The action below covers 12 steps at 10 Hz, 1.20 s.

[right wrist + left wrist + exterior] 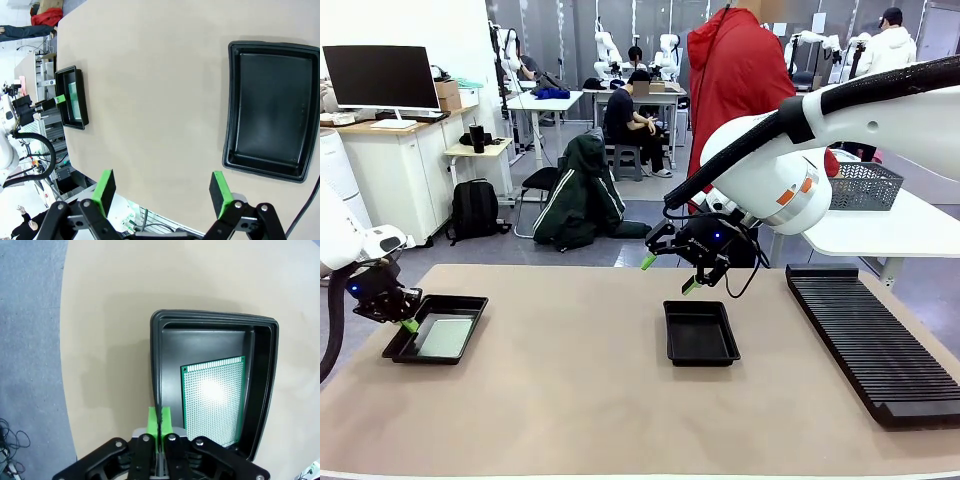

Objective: Inspect and transfer BCBs to ESD trays.
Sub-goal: Pick up the ESD tray and place it on the left side of the table.

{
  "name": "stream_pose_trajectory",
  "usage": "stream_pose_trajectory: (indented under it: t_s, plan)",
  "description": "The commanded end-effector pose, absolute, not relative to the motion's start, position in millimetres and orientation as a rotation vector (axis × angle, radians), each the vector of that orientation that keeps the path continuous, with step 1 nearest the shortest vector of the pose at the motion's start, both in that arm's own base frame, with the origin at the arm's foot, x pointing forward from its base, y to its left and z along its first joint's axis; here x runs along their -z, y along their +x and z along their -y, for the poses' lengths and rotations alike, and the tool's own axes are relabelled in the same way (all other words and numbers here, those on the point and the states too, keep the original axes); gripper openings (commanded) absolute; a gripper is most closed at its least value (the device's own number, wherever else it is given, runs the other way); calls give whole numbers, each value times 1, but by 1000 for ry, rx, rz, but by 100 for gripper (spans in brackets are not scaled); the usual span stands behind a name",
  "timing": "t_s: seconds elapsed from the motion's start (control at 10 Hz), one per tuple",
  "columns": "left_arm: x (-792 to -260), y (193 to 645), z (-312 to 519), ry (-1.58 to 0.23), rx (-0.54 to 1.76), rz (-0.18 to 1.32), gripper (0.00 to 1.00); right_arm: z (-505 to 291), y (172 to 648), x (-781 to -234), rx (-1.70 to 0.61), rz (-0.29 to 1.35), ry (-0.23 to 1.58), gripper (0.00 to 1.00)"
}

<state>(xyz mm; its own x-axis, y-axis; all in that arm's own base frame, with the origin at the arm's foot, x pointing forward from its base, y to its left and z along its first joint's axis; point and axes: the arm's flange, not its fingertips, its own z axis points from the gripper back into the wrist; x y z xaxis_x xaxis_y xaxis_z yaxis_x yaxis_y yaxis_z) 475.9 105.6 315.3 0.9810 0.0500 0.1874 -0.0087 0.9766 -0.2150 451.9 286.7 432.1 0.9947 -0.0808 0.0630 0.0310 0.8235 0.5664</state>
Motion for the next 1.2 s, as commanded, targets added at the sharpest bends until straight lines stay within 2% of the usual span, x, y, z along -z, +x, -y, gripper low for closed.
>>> stream_pose_trajectory:
  t_s: [0.0, 0.1, 0.2, 0.3, 0.4, 0.5, 0.7, 0.8, 0.9, 1.1]
  plan:
    - [-315, 476, -106, -215, -30, 193, 3, -287, 452, -432, 74, 89, 598, 100]
    - [-315, 478, -105, -205, -33, 190, 3, -287, 452, -432, 74, 89, 598, 100]
    - [-317, 478, -102, -199, -23, 188, 21, -287, 452, -432, 74, 89, 598, 100]
    - [-318, 478, -103, -189, -32, 191, 60, -287, 452, -432, 74, 89, 598, 100]
    - [-319, 478, -104, -195, -28, 184, 76, -287, 452, -432, 74, 89, 598, 100]
    - [-321, 477, -104, -192, -25, 182, 100, -287, 452, -432, 74, 89, 598, 100]
    - [-329, 477, -102, -185, -16, 180, 100, -287, 452, -432, 74, 89, 598, 100]
    - [-333, 476, -100, -177, -15, 177, 94, -287, 452, -432, 74, 89, 598, 100]
    - [-338, 476, -101, -175, -11, 179, 100, -287, 452, -432, 74, 89, 598, 100]
    - [-360, 472, -97, -155, -16, 176, 100, -287, 452, -432, 74, 89, 598, 100]
